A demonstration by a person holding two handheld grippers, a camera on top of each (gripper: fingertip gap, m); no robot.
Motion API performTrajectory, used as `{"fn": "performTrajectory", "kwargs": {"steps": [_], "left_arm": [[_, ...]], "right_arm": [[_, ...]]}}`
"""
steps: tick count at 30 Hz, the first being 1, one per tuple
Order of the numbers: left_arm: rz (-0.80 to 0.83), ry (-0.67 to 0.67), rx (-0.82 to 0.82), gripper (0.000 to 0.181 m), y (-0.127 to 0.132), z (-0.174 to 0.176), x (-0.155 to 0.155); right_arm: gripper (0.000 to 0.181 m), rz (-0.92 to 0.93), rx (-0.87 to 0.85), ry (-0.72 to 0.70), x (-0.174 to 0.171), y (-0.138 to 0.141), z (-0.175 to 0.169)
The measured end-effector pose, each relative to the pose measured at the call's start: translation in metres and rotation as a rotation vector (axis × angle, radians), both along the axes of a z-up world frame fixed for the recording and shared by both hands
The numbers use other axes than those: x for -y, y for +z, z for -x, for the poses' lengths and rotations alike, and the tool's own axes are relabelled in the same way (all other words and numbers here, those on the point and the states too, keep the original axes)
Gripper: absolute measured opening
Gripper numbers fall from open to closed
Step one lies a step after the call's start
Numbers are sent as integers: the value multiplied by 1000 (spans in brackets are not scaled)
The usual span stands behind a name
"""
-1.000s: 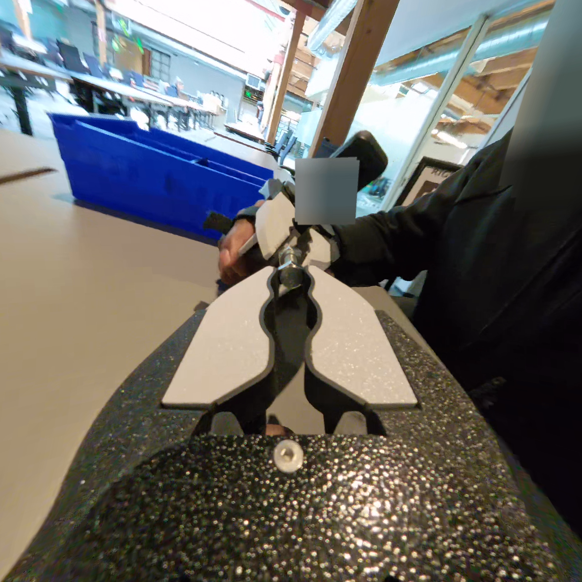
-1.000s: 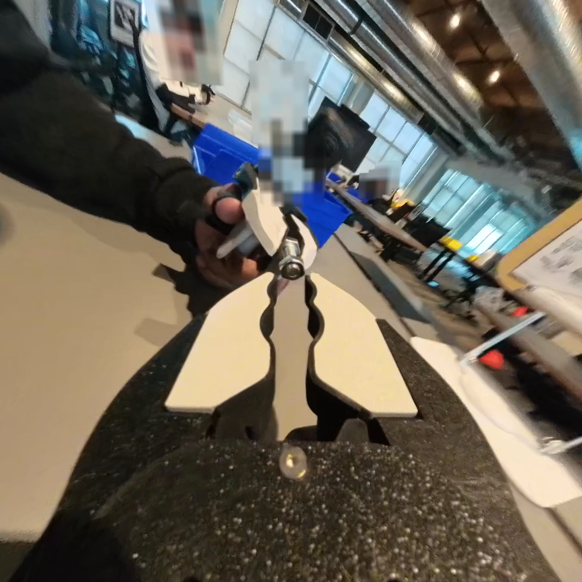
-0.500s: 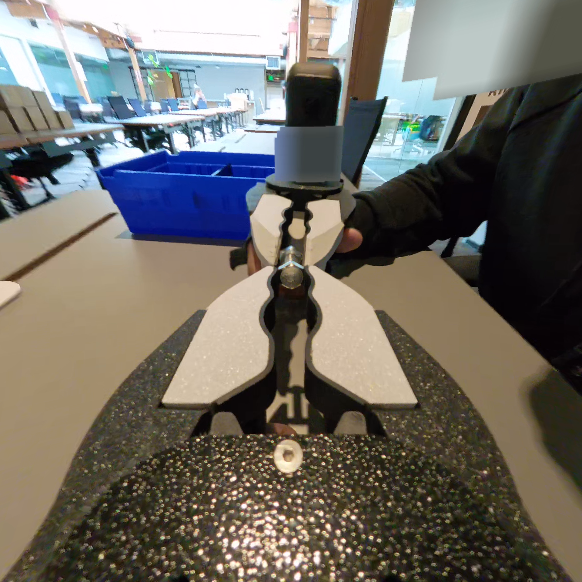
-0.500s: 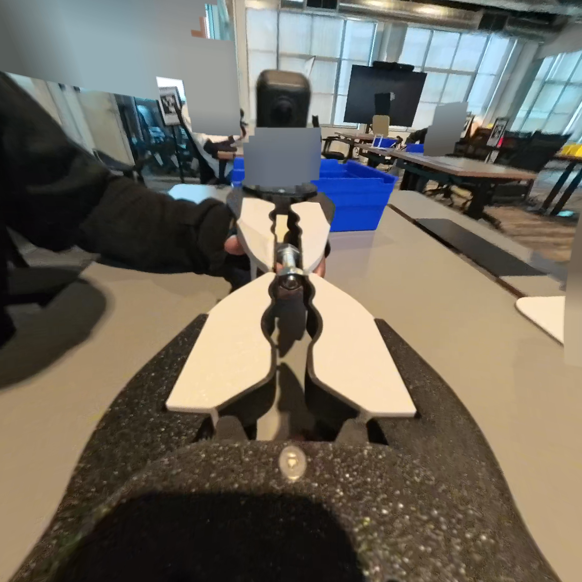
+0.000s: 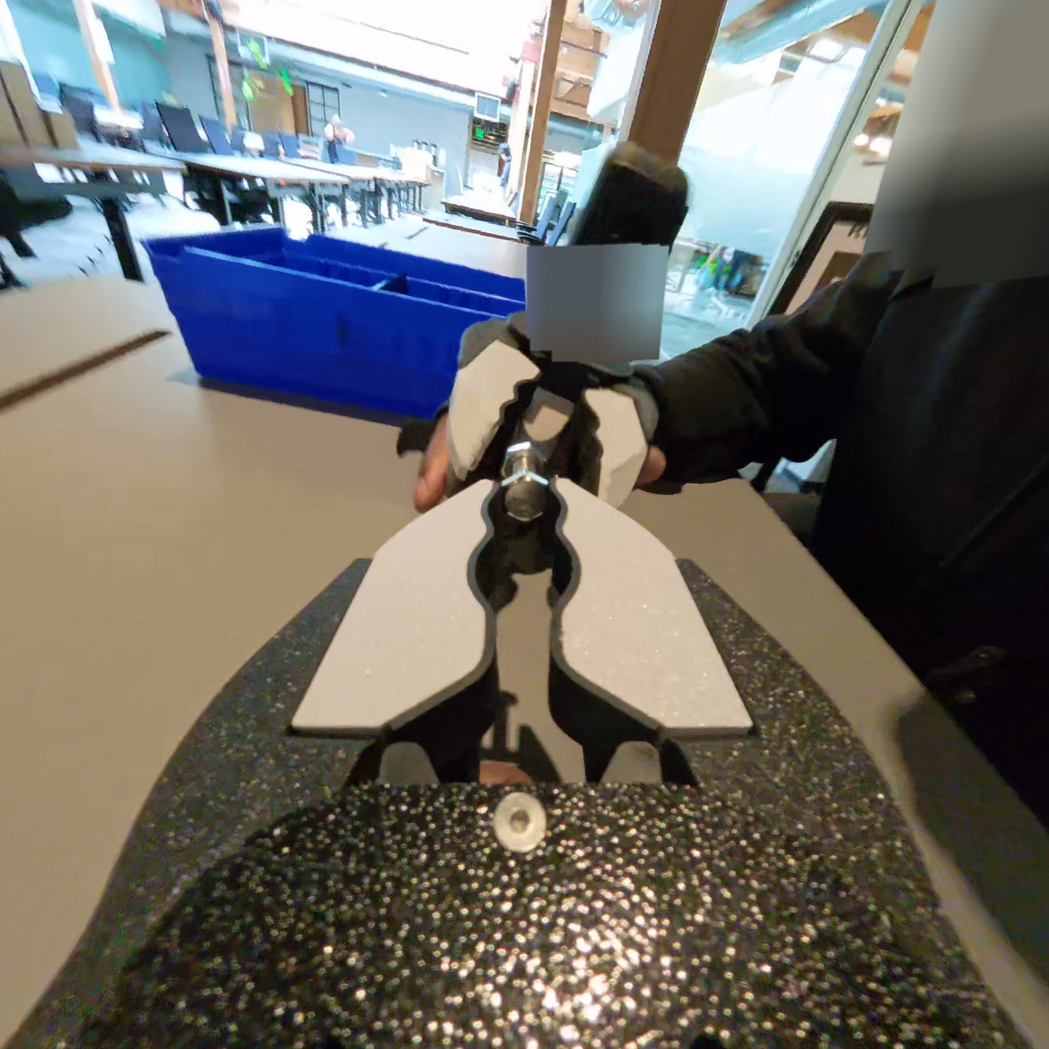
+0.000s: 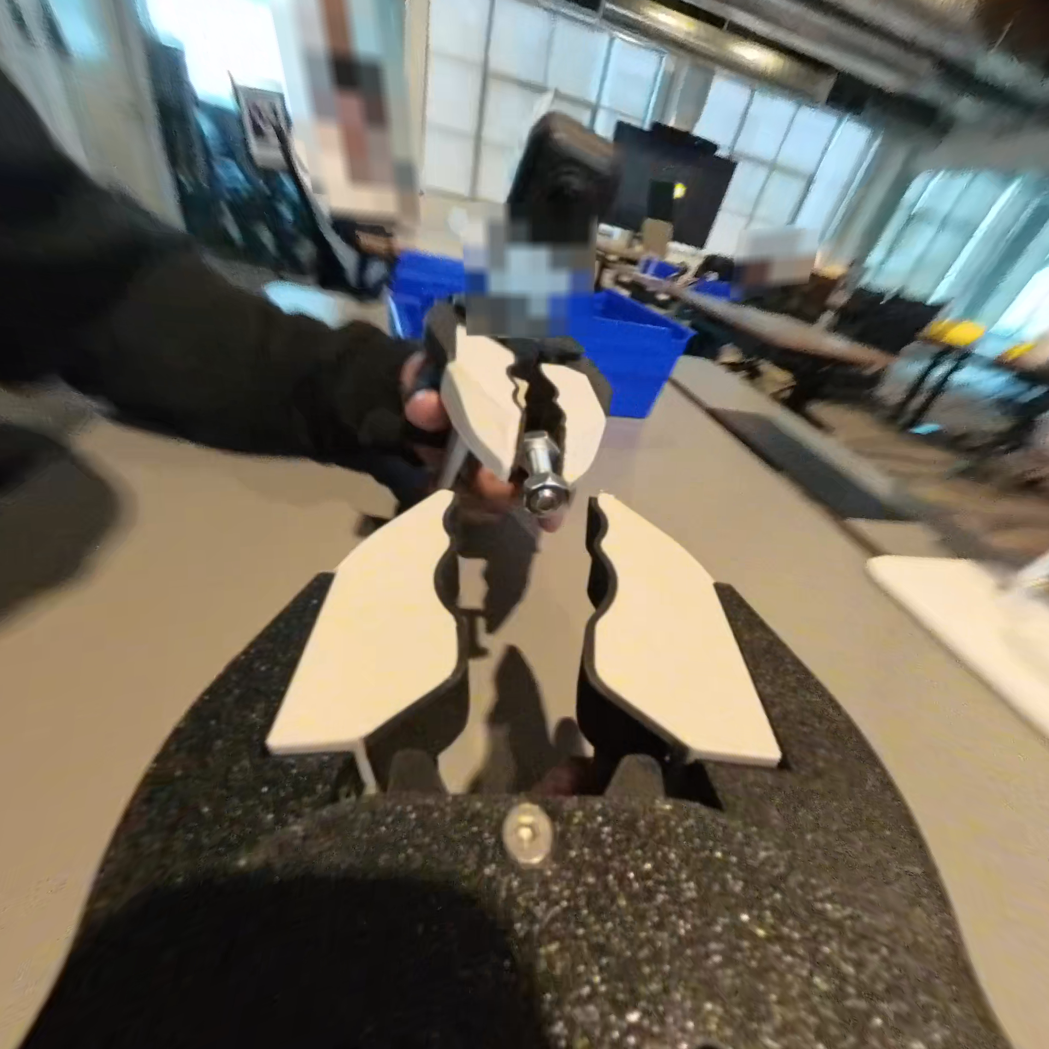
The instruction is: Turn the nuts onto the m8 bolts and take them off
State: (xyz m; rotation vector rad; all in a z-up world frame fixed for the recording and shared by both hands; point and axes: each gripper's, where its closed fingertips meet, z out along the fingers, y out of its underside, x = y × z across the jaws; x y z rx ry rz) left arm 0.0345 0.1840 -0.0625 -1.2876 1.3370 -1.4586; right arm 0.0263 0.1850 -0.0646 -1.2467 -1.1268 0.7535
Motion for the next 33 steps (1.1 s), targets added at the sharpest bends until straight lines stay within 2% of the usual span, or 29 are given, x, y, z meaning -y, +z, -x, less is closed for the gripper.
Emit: {"fn": "performTrajectory", "kwargs": {"steps": [2,4,7,9,11,13,16,18,19,20,22,26,30,33], "left_arm": [[-42,10,27,14,3,1,0],[-57,11,35,13,4,2,0],[-86,12,14,14,0,1,1],[-88,9,-2,14,-3,0,2],[-52,-8,-27,14,-7,0,3],[68,-50,-84,14,-12,0,6],[286,-105,-145,14,-19,1,8],[306,-92,-147,14,-20,0,5],[290,-90,-136,14,-18,0,5],[262,-84,-122,14,-17,0,5],[201,-66,-89,14,-12,0,4],[165,-35,-56,14,-8,2,-1],[105,-20,-31,14,-5,3,-2],[46,-21,-34,14,-6,2,1]], "right_arm": [[40,169,-99,49,0,9,-1],[36,247,-153,62,-2,14,-4],[29,278,-147,56,-5,12,-5],[17,242,-105,51,-3,8,-3],[16,148,-40,36,-1,3,-3],[15,-14,47,13,1,-2,-2],[16,-427,219,-60,2,-10,-2],[16,-637,342,-117,-2,-15,-3],[19,-674,360,-128,-2,-16,-4],[24,-643,343,-123,-2,-16,-3],[37,-458,252,-84,0,-15,-1],[44,-60,59,-2,2,-7,1],[40,201,-70,49,-1,2,0],[31,271,-93,62,-2,3,-1]]}}
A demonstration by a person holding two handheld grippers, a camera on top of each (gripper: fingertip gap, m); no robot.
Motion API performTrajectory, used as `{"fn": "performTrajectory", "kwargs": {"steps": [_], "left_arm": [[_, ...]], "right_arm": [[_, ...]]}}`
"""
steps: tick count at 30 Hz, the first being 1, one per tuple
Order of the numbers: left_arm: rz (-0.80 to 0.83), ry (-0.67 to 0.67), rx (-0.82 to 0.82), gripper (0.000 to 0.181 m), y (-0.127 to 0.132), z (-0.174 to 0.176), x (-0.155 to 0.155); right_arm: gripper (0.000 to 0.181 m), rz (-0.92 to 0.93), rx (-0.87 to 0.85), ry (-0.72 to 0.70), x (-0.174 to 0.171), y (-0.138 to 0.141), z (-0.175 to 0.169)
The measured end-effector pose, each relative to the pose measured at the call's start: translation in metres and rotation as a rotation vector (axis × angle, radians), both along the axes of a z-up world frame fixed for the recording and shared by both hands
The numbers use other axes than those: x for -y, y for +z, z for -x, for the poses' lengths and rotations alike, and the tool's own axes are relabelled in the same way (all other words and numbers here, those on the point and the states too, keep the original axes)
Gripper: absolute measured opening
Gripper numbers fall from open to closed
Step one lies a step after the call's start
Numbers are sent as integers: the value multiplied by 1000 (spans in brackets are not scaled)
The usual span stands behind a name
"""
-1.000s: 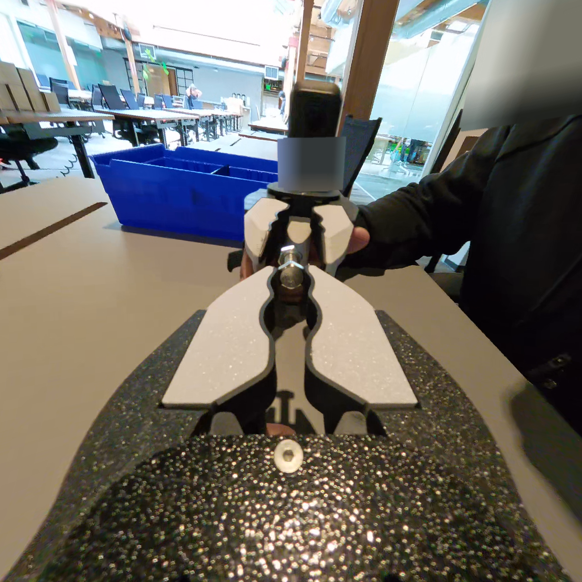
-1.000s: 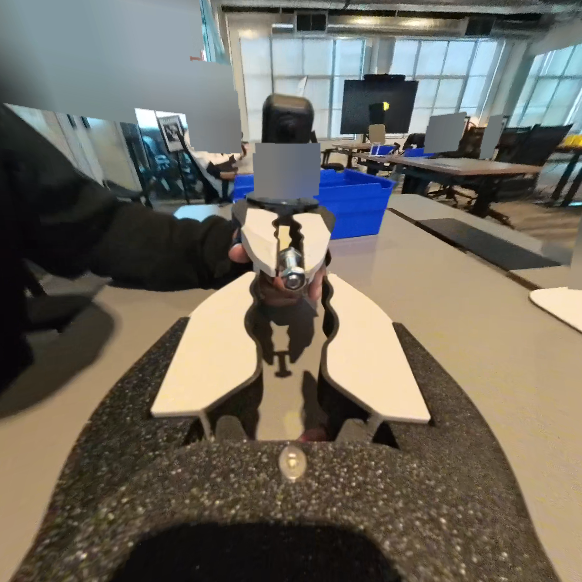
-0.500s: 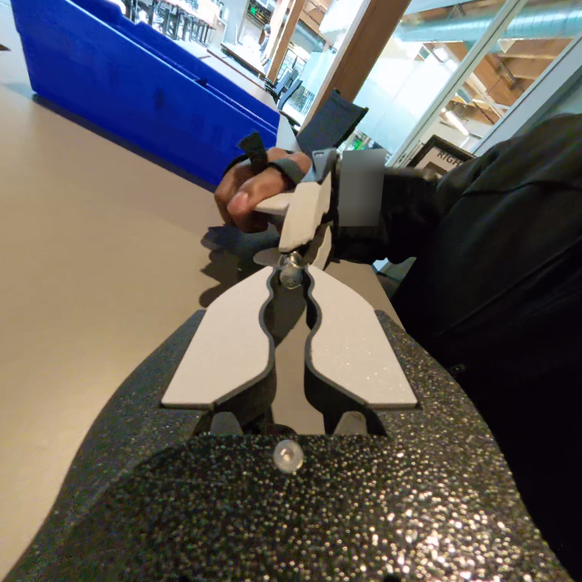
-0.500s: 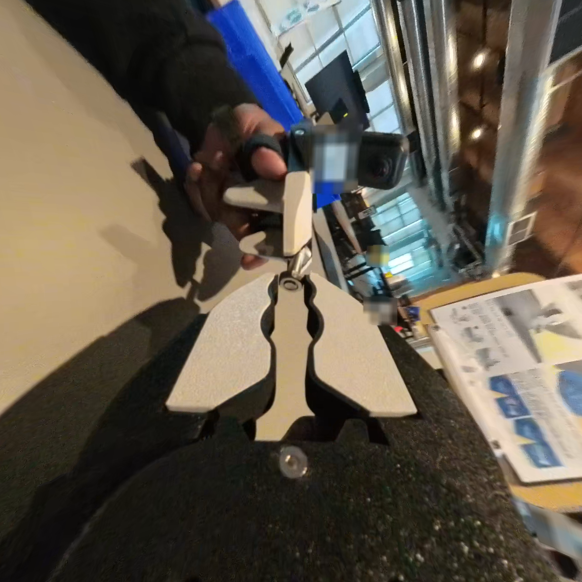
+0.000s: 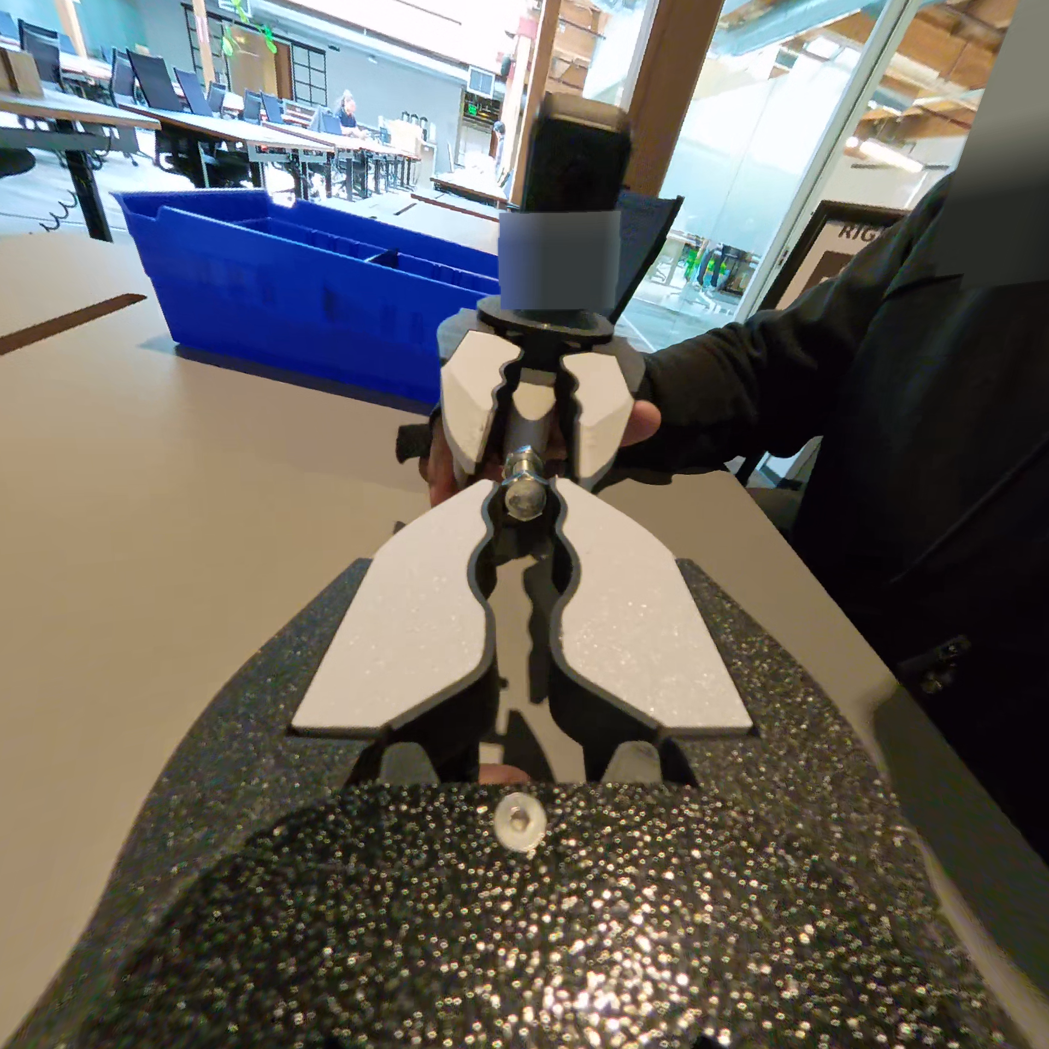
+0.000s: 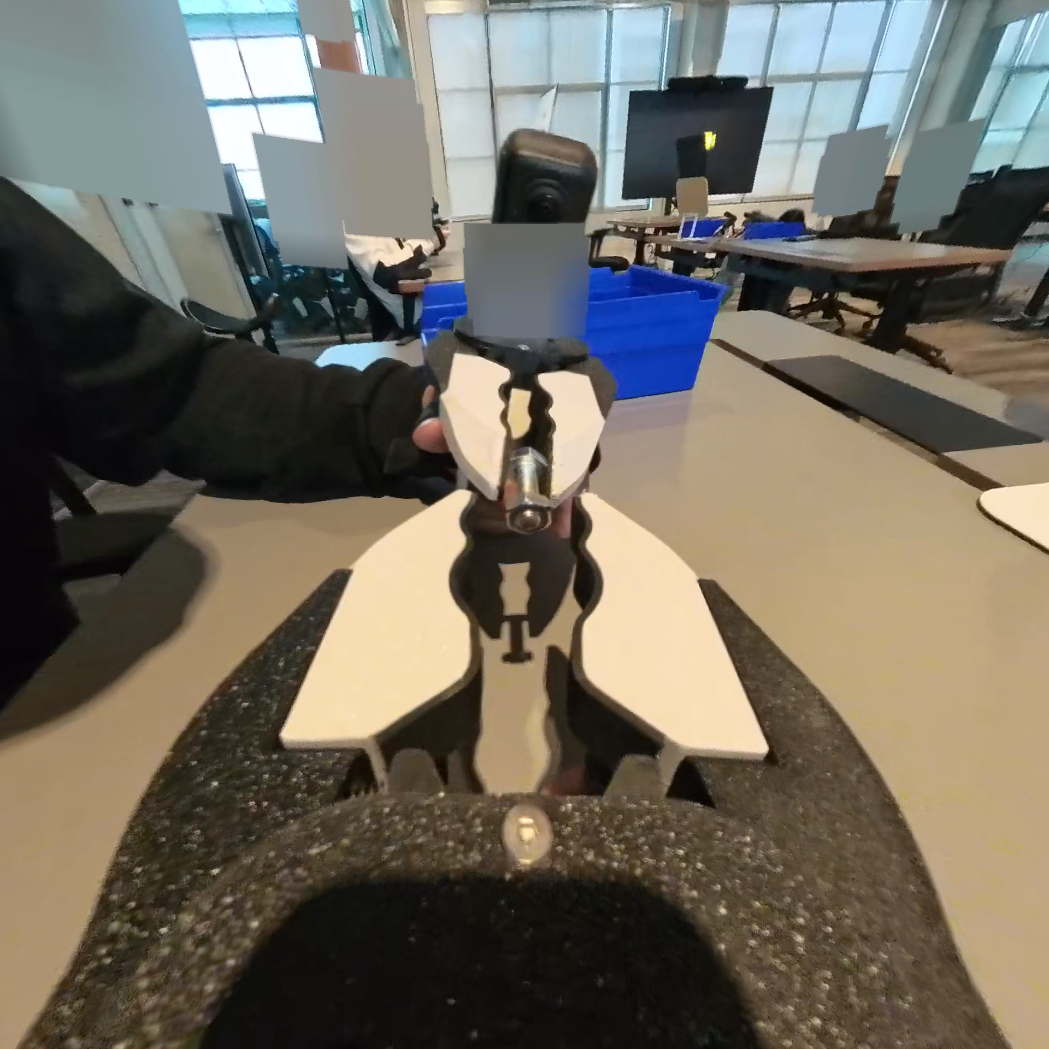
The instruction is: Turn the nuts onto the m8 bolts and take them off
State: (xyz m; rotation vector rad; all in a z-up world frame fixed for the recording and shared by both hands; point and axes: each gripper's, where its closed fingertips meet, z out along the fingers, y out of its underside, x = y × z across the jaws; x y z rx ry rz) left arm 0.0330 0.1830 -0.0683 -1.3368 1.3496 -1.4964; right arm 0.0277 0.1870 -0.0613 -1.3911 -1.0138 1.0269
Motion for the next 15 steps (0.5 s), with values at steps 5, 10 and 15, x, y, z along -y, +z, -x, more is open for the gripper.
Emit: {"fn": "performTrajectory", "kwargs": {"steps": [5,10,15], "left_arm": [[28,-21,-27,14,-3,-1,4],[274,-69,-113,14,-13,-3,6],[173,-46,-30,14,-1,-1,4]], "right_arm": [[14,-228,108,-43,1,-7,0],[15,-923,409,-179,0,-16,-3],[53,-608,224,-157,-1,-6,0]]}}
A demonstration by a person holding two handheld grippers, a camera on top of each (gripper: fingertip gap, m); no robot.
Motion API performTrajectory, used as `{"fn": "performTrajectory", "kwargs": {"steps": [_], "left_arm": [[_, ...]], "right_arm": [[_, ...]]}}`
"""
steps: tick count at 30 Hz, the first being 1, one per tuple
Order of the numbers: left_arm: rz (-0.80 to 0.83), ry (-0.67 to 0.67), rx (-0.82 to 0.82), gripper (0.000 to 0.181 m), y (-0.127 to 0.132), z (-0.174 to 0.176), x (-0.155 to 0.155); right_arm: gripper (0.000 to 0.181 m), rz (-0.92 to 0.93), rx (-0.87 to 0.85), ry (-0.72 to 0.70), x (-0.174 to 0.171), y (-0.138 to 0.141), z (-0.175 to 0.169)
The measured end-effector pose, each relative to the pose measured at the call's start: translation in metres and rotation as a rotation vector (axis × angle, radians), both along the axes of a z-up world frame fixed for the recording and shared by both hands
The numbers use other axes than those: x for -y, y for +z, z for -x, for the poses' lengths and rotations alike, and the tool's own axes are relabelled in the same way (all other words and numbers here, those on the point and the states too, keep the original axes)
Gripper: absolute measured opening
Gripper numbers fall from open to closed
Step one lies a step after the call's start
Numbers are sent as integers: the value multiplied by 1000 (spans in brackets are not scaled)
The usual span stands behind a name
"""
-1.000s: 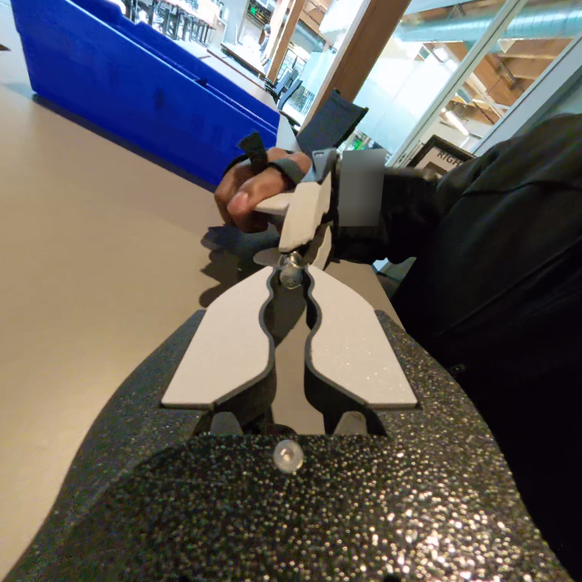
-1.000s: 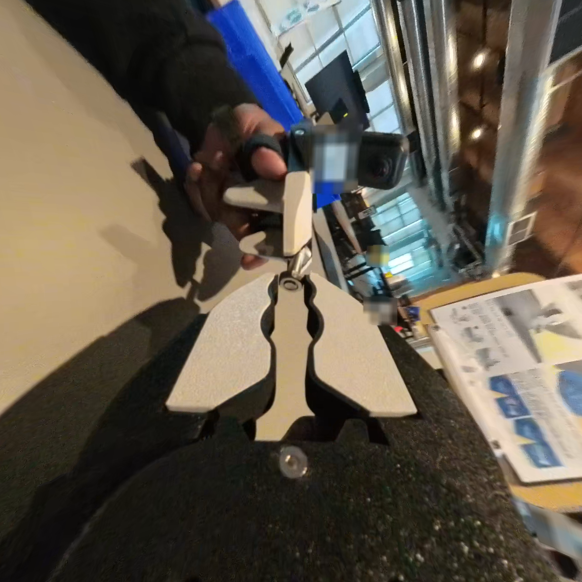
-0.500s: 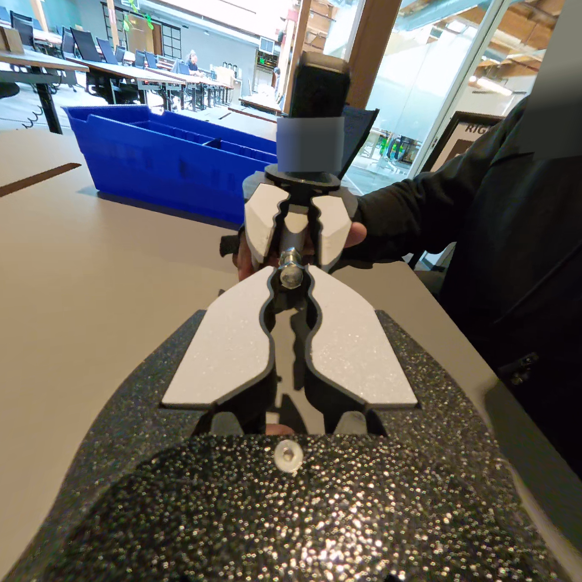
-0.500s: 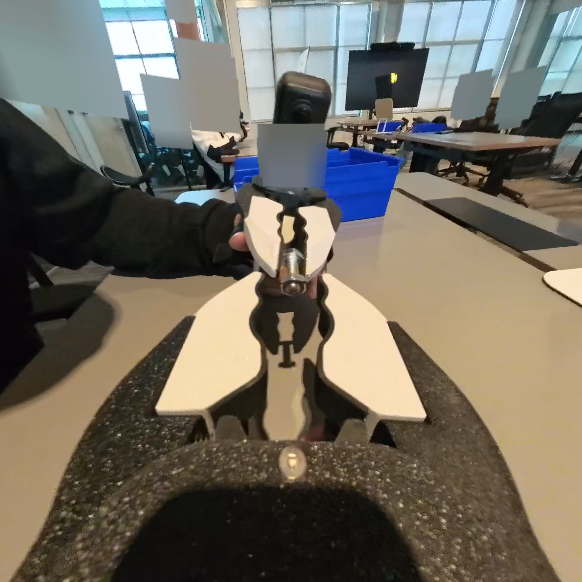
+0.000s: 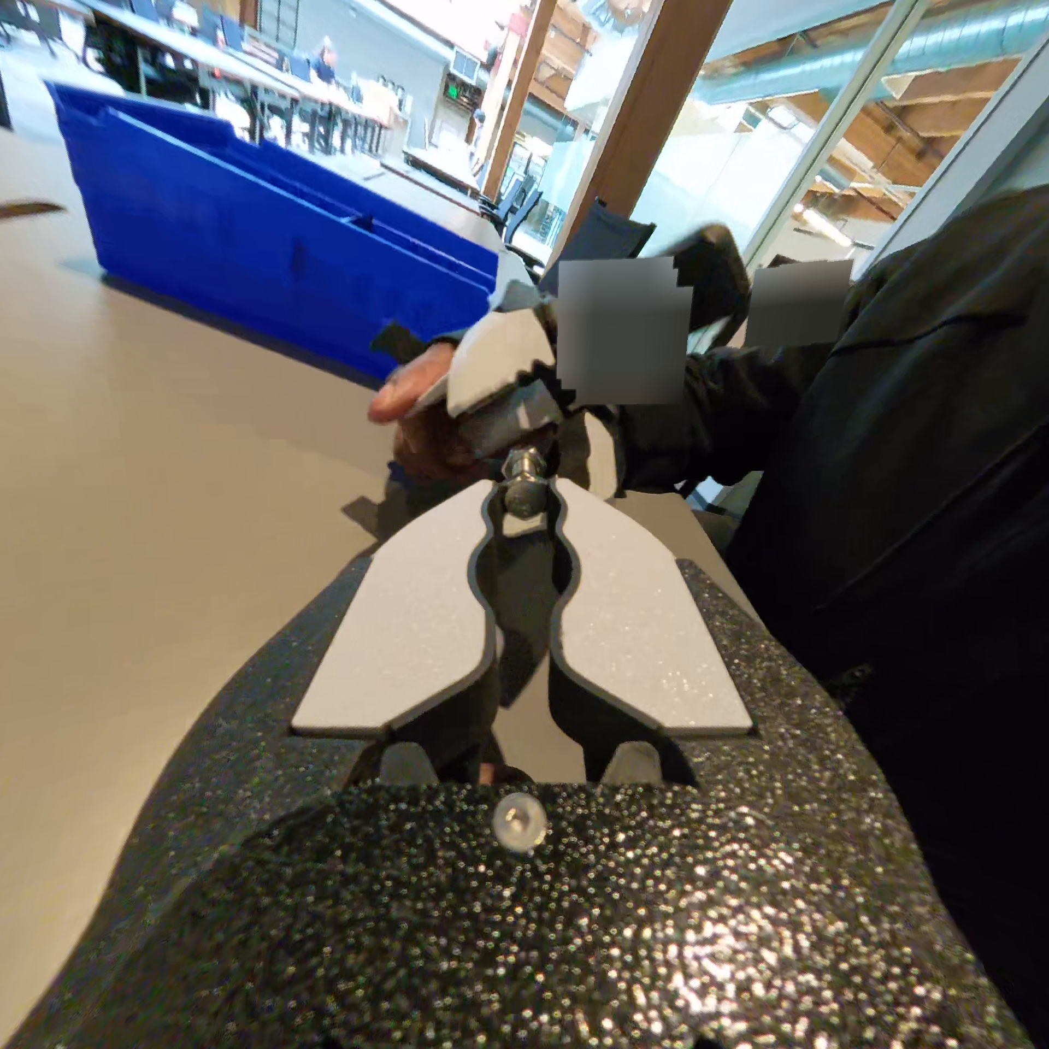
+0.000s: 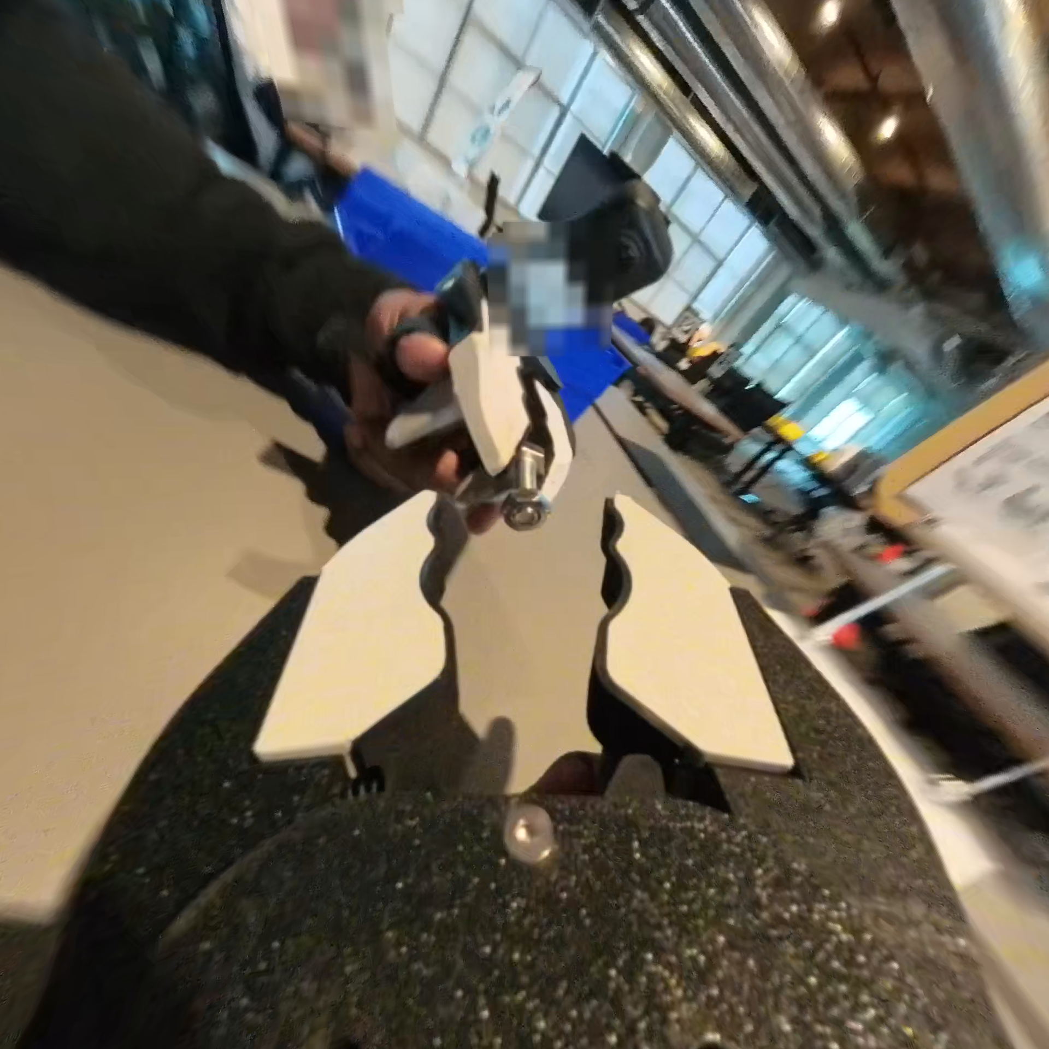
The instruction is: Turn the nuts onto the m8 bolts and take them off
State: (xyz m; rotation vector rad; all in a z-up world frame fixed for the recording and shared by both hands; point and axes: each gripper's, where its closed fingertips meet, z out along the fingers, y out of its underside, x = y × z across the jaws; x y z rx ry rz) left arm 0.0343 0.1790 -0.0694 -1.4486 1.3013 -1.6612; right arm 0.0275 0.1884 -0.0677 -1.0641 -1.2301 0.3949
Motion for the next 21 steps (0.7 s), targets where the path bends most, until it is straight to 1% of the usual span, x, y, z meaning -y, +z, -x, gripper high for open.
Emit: {"fn": "performTrajectory", "kwargs": {"steps": [3,5,9,11,12,15,17,18,19,20,21], "left_arm": [[-67,31,22,14,3,1,-3],[-82,38,36,14,5,1,-4],[-113,37,47,14,7,1,-2],[-114,35,44,14,6,0,-1],[-103,33,34,14,4,0,-1],[22,-24,8,14,3,1,4],[126,-61,-7,14,2,2,6],[152,-59,-13,14,0,2,5],[161,-54,-19,14,-1,1,3],[154,-52,-12,14,-1,1,3],[126,-45,9,14,2,1,2]], "right_arm": [[52,276,-157,82,2,10,-1],[44,386,-218,109,0,14,-3],[34,505,-255,126,-1,14,-3],[21,497,-229,122,0,11,-2],[15,457,-204,117,1,9,-1],[15,201,-97,73,6,7,0],[15,-78,16,17,8,5,1],[15,-226,91,-29,6,3,0],[16,-339,163,-75,3,0,0],[22,-387,201,-106,0,-2,-1],[34,-358,191,-109,-1,-4,1]]}}
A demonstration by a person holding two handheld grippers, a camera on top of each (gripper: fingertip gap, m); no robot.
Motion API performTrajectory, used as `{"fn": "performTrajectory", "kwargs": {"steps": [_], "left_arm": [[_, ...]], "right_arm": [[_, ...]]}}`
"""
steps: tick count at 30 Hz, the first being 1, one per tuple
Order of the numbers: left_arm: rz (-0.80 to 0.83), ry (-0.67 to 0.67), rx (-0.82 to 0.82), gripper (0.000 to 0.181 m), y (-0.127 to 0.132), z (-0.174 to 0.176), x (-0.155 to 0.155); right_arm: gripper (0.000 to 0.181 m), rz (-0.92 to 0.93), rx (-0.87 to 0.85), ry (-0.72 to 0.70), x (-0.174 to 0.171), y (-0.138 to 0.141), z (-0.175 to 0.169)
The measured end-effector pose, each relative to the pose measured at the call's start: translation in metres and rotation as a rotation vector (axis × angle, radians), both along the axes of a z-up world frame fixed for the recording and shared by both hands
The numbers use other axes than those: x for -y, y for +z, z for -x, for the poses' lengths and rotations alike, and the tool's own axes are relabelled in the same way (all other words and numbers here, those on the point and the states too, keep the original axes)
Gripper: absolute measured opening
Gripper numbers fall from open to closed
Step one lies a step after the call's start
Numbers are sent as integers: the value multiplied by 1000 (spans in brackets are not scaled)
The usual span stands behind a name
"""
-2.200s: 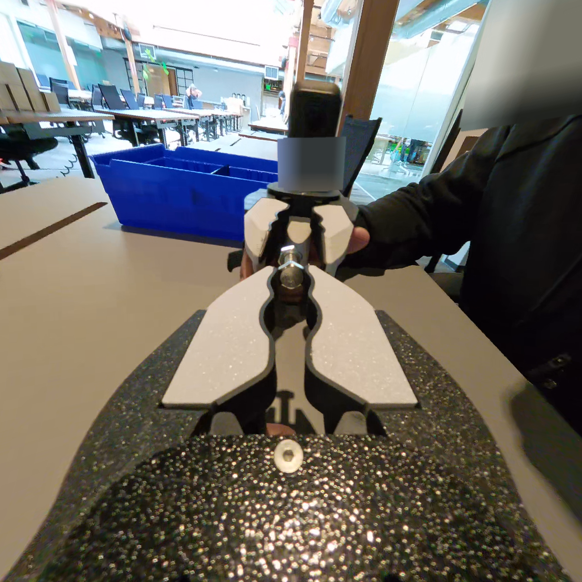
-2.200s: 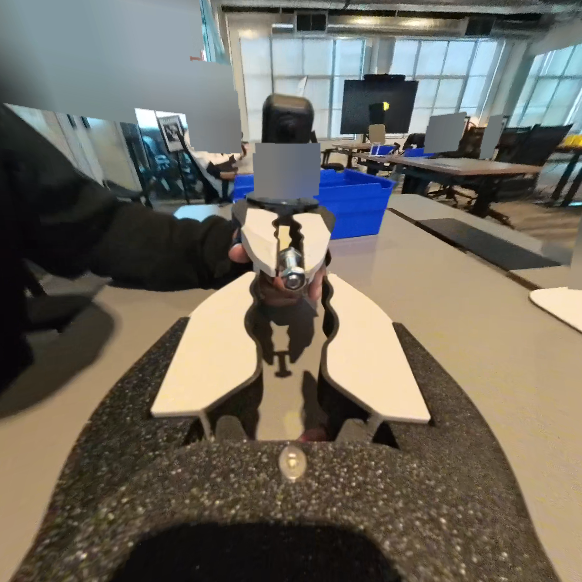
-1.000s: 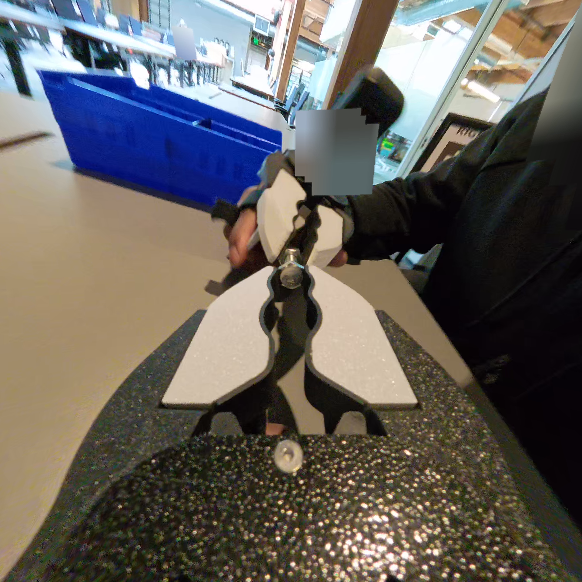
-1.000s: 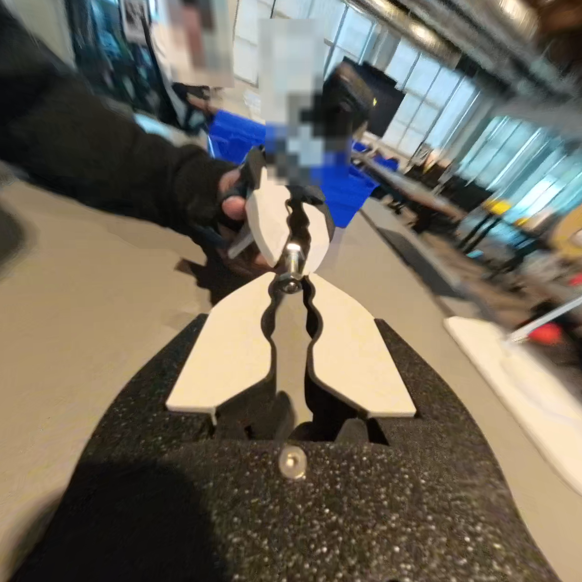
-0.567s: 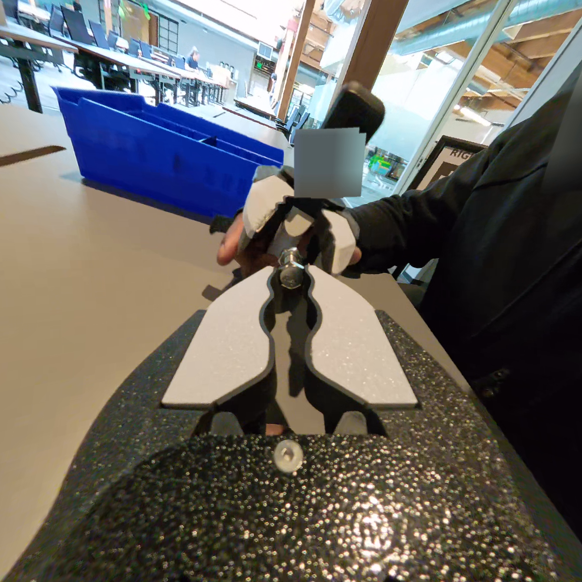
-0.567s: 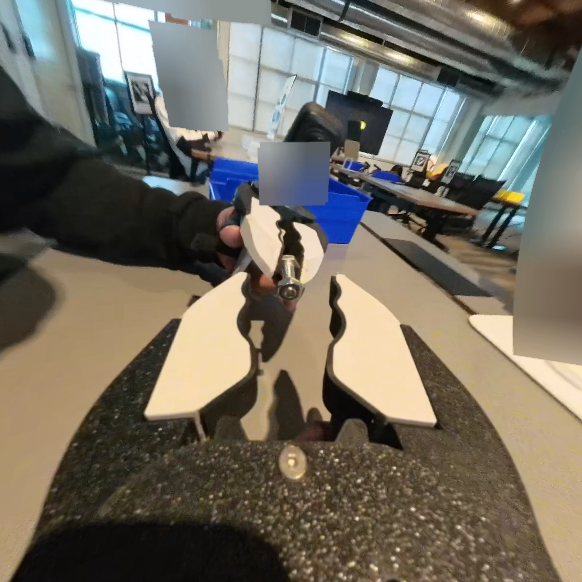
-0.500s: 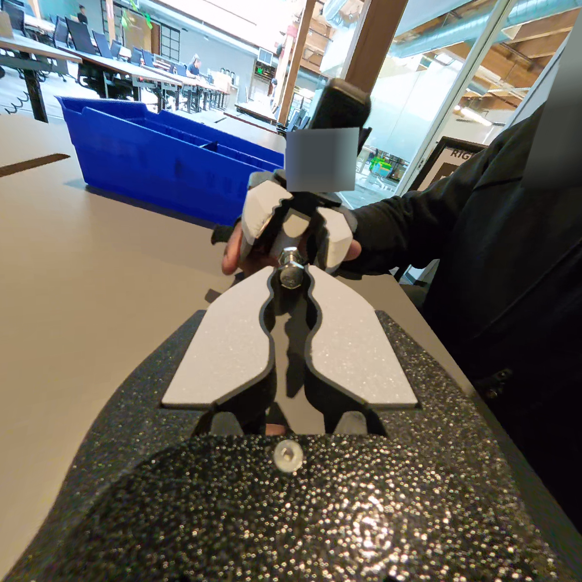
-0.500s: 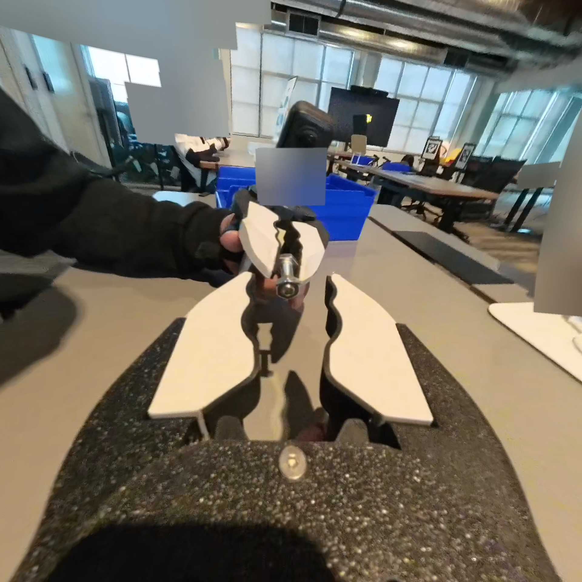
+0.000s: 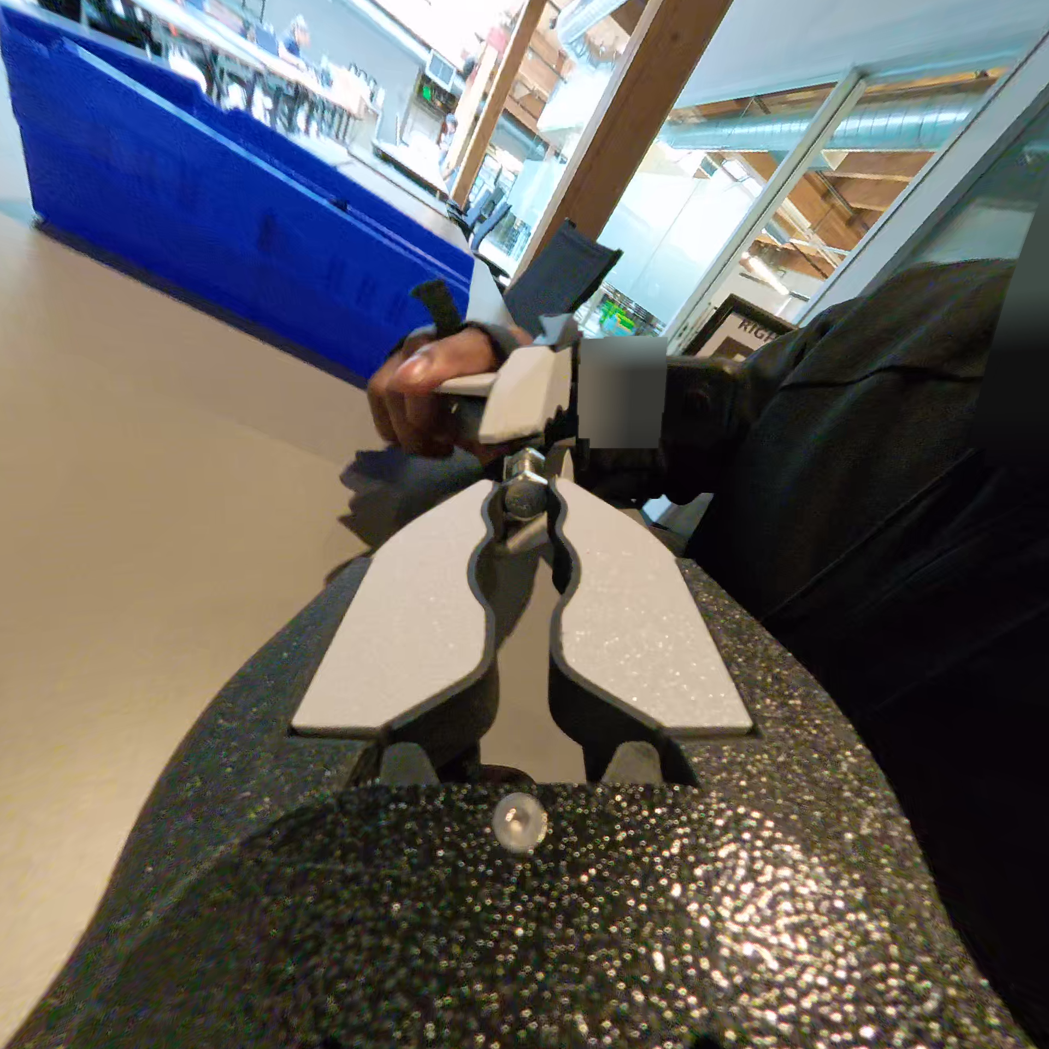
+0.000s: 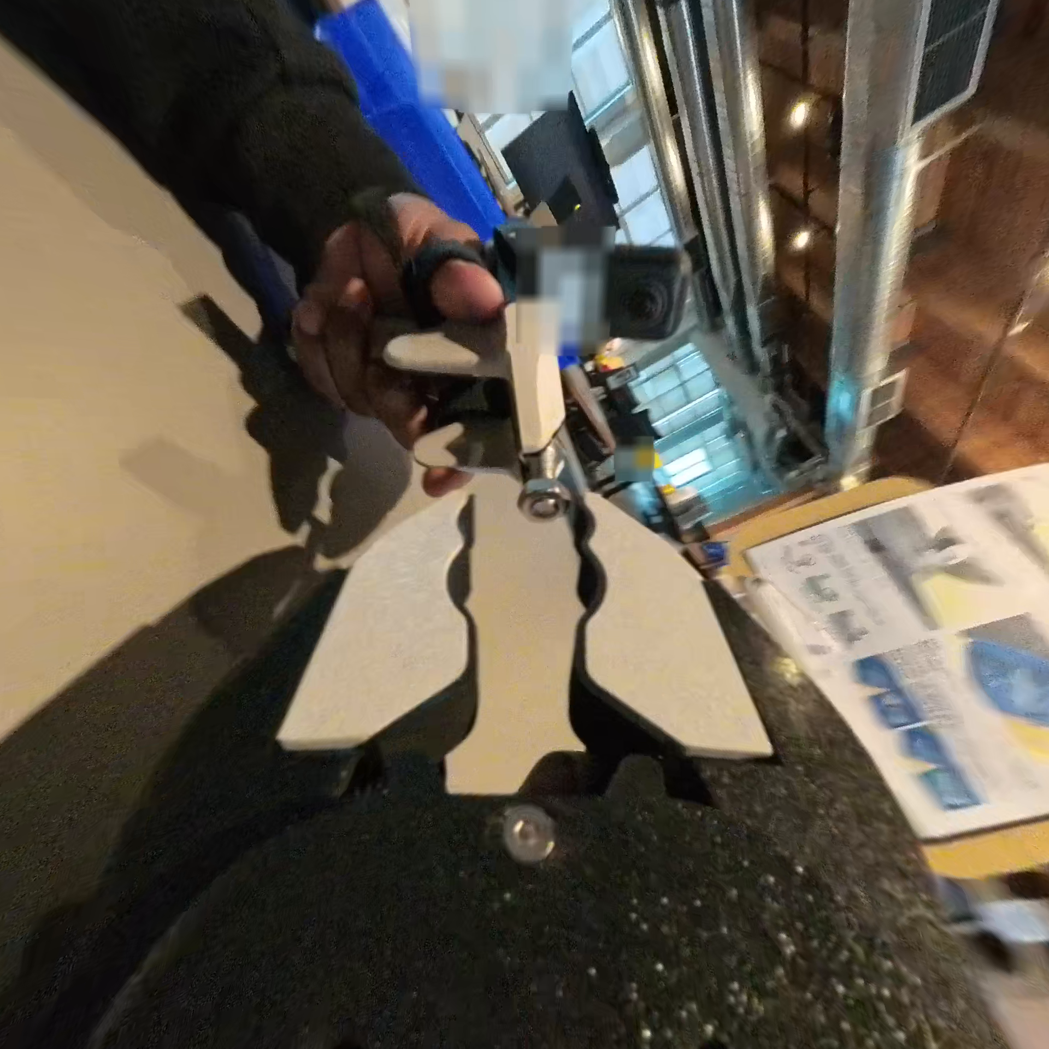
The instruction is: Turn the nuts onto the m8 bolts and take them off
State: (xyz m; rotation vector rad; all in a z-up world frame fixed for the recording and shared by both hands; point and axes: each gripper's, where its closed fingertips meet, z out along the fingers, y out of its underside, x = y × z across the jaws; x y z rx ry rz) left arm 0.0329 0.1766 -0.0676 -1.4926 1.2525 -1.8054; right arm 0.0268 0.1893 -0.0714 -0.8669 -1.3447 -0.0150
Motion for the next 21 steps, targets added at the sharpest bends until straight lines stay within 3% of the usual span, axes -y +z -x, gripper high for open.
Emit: {"fn": "performTrajectory", "kwargs": {"steps": [2,4,8,13,17,21], "left_arm": [[-76,26,22,14,3,0,-1],[-151,55,22,14,2,0,-4],[-240,93,63,14,9,1,-6],[-335,124,106,14,16,2,-7],[-365,118,98,14,13,0,-4],[-222,49,70,14,13,-1,4]], "right_arm": [[54,187,-108,46,1,1,4],[59,389,-217,110,4,5,6],[51,717,-396,202,6,16,5],[37,952,-529,236,0,23,-1],[14,934,-496,255,5,22,-1],[14,610,-342,207,11,21,-2]]}}
